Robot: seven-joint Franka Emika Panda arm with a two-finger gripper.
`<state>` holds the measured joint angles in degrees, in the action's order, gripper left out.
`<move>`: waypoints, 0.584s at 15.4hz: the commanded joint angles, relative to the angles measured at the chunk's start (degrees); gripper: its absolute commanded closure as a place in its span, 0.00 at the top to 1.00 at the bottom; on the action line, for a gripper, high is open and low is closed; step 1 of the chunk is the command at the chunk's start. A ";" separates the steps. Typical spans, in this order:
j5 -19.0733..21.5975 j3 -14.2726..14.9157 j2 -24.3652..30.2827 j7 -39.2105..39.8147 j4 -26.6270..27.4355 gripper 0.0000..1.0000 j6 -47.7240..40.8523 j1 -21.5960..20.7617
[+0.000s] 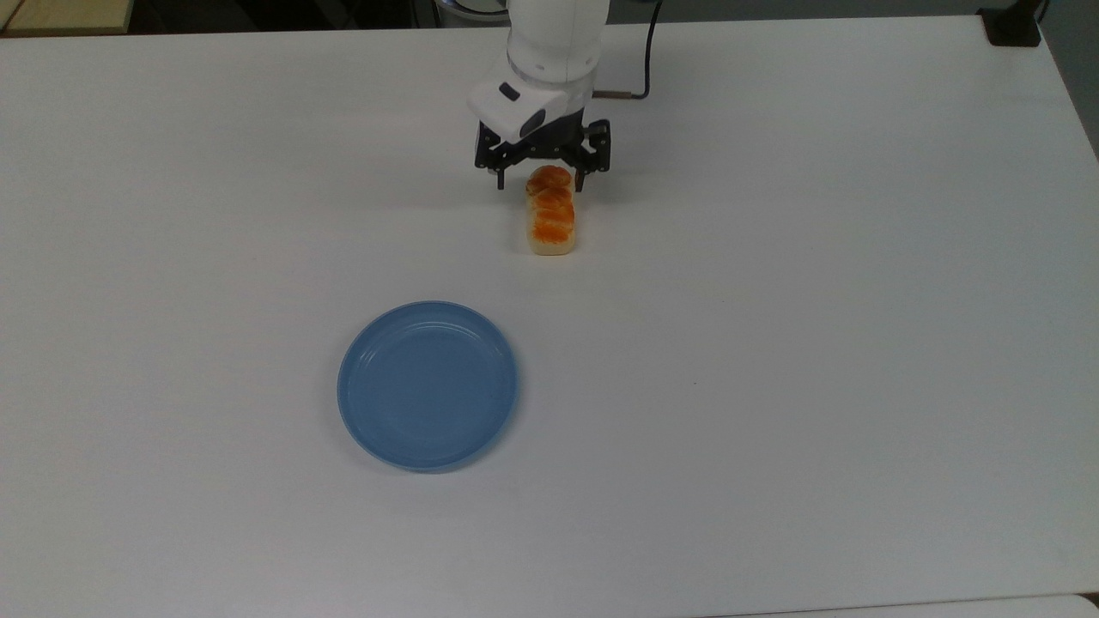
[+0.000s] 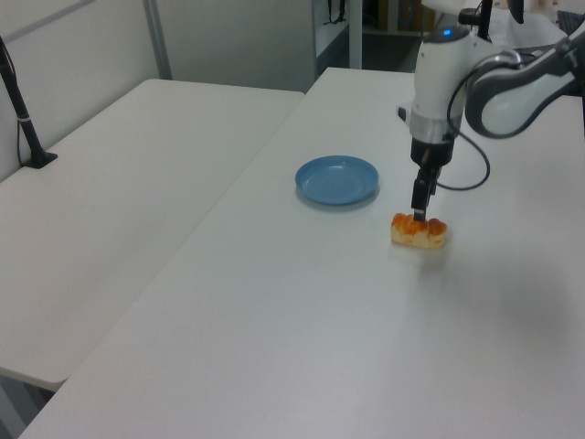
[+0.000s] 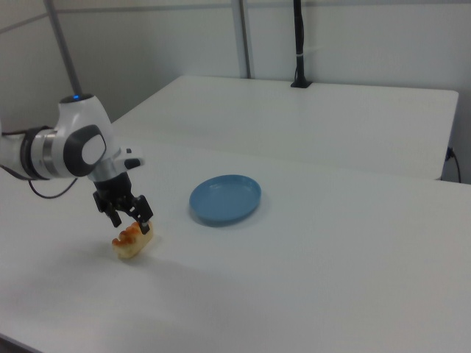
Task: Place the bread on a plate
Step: 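Move the open gripper over the orange-topped bread roll and lower it, then close the gripper on the bread roll and lift it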
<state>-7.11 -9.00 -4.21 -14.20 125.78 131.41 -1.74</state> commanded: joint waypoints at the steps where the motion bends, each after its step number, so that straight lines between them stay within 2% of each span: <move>1: -6.58 -0.23 -3.08 -7.23 0.87 1.00 3.94 -0.29; 7: -7.30 -1.20 -3.70 -8.21 0.78 0.98 3.95 -0.29; 8: -7.30 -1.20 -4.31 -8.30 0.78 0.94 3.86 -0.37; 9: -7.30 -1.29 -4.84 -8.56 0.78 0.81 3.86 -0.64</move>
<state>-12.86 -9.98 -8.00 -20.40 126.16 134.53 -1.78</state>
